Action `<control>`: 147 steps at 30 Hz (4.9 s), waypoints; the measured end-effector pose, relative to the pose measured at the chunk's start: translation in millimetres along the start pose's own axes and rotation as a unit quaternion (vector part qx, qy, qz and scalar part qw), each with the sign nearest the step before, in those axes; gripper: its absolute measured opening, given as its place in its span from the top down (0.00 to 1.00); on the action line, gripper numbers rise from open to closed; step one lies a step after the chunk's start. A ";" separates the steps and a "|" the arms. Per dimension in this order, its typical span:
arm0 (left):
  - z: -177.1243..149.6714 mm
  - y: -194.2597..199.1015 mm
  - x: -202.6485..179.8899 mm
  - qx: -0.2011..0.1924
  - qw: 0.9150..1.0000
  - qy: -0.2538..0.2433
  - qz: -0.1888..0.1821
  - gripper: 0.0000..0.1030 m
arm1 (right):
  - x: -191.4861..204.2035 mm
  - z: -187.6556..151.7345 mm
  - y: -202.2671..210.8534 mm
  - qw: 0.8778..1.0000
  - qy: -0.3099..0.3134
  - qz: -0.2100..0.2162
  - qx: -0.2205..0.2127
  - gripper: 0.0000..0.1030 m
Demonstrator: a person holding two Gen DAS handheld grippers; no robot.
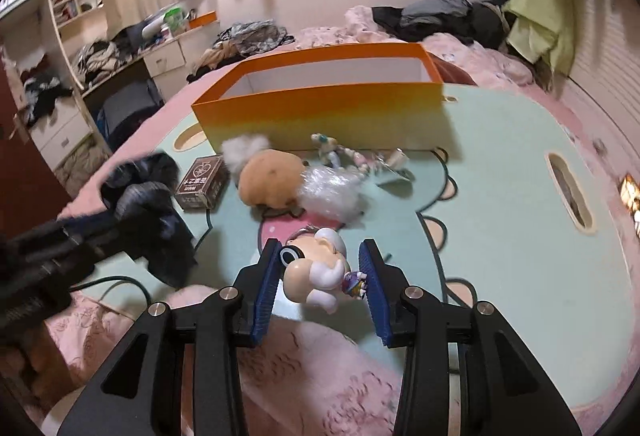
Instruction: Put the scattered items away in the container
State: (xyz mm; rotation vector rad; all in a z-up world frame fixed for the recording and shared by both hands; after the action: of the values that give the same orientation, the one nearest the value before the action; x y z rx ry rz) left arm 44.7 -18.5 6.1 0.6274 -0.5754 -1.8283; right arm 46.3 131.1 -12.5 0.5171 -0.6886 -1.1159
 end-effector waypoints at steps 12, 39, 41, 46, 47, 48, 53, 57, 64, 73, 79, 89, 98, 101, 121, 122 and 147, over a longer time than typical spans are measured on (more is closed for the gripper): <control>24.2 2.2 9.8 -0.023 1.000 -0.002 0.010 0.64 | 4.5 33.3 10.0 0.999 0.006 -0.001 -0.038 0.60; 137.0 -96.6 47.1 0.007 0.999 0.016 0.038 0.64 | -28.9 145.7 -72.7 0.997 -0.074 -0.019 -0.029 0.60; 136.3 -96.6 45.0 0.007 0.999 0.016 0.034 0.60 | -30.0 146.6 -73.0 0.996 -0.078 -0.019 -0.029 0.60; 137.2 -87.7 40.3 -0.008 0.999 0.003 0.053 0.25 | -30.5 148.8 -67.0 0.996 -0.080 -0.034 -0.036 0.44; 137.2 -85.4 39.0 -0.009 0.998 -0.002 0.055 0.25 | -30.8 148.0 -64.2 0.995 -0.080 -0.042 -0.039 0.39; 137.5 -83.3 38.1 -0.007 0.999 -0.006 0.053 0.25 | -31.1 148.1 -60.9 0.995 -0.081 -0.045 -0.046 0.35; 138.3 -69.0 37.5 -0.016 0.999 -0.005 0.048 0.24 | -28.4 144.0 -48.2 0.995 -0.074 -0.038 -0.054 0.35; 127.7 -55.8 37.4 -0.016 0.998 -0.011 0.059 0.24 | -20.7 130.1 -33.7 0.996 -0.060 -0.032 -0.052 0.35; 83.4 -27.7 21.7 0.014 0.999 -0.028 0.032 0.22 | -4.5 75.7 -9.9 0.998 -0.015 -0.042 -0.040 0.35; 14.9 -19.4 24.8 0.017 0.998 -0.007 0.062 0.12 | -8.1 19.1 -16.4 0.997 0.016 -0.078 -0.006 0.35; -4.3 -33.7 35.0 0.037 0.996 0.012 0.084 0.12 | -16.9 13.6 -22.8 0.996 0.006 -0.090 0.008 0.35; -15.4 -48.9 42.7 0.070 0.992 0.018 0.100 0.00 | -23.5 4.8 -33.5 0.992 0.016 -0.124 0.033 0.28; -17.0 -54.9 35.7 0.085 0.989 -0.020 0.117 0.00 | -21.7 4.8 -35.8 0.992 0.023 -0.116 0.034 0.17; -17.4 -52.4 37.3 0.079 0.990 -0.012 0.115 0.00 | -21.4 4.9 -36.0 0.992 0.023 -0.116 0.034 0.17; 15.0 -41.7 54.7 0.026 0.994 0.017 0.102 0.05 | -21.4 4.9 -36.0 0.993 0.023 -0.114 0.034 0.16; 19.0 -46.0 55.7 0.031 0.994 0.016 0.104 0.05 | -21.5 4.9 -36.1 0.993 0.022 -0.114 0.034 0.16; 7.5 -33.4 47.1 -0.001 0.997 0.034 0.067 0.60 | -25.6 10.5 -30.6 0.996 -0.005 -0.085 0.025 0.16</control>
State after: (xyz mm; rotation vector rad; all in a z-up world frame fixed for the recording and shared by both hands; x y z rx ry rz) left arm 2.8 -51.8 -17.0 0.6327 -0.5565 -1.6746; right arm 12.3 143.5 -32.4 0.6215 -0.6926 -1.2637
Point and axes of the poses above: each gripper's, at about its wrist camera, not at the fingertips, and y roughly against the way its jaws point, x to its left, z to its top, the point moved 5 cm from there along -y, roughly the way its jaws point, and after that the axes turned 7 degrees about -y, right-handed, at the moved point
